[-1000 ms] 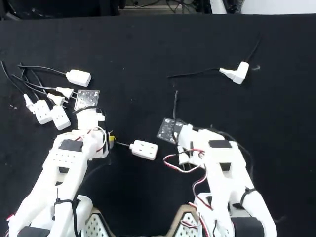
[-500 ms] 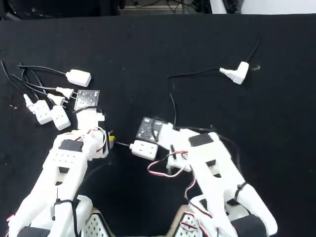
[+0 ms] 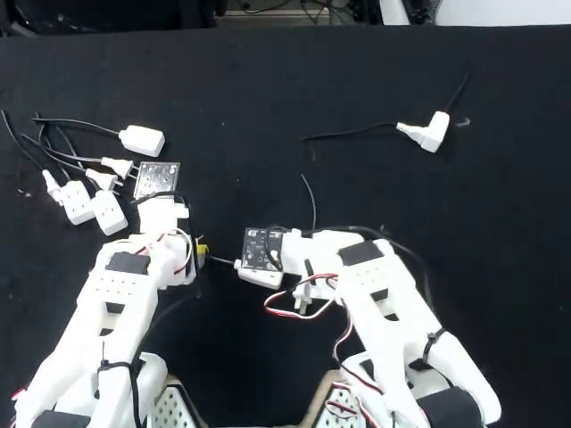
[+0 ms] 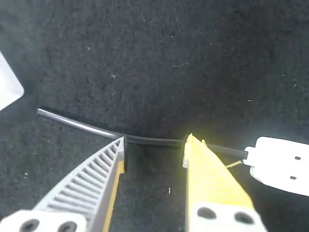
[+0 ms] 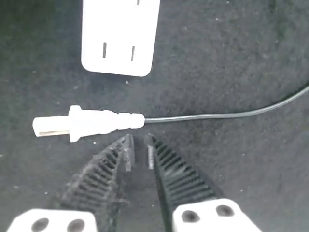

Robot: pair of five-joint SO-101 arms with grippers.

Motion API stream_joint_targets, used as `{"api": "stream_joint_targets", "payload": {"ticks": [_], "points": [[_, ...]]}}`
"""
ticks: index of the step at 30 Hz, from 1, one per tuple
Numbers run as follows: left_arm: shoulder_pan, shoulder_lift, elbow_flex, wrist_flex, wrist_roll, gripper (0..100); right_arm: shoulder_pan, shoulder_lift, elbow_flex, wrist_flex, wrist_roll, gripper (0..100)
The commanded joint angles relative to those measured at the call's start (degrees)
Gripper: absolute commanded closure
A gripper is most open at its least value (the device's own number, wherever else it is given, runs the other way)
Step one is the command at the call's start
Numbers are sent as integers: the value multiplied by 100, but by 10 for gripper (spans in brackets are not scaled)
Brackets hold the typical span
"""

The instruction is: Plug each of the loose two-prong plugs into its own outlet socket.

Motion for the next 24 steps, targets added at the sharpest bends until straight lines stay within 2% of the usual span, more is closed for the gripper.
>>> {"api": "stream_joint_targets", "payload": {"ticks": [1,4,12,20,24], "points": [[-66,-141,13,-79,44,798,-70,-57,-136,237,264,785],[-84,-141,4,-79,44,798,-176,-66,-145,369,290,675],[-101,-141,-4,-79,53,798,-923,-66,92,369,1099,759],[-101,-141,-31,-79,53,798,-993,-66,57,369,1600,761],[-101,-141,-31,-79,62,798,-993,-66,92,369,2286,762]]}}
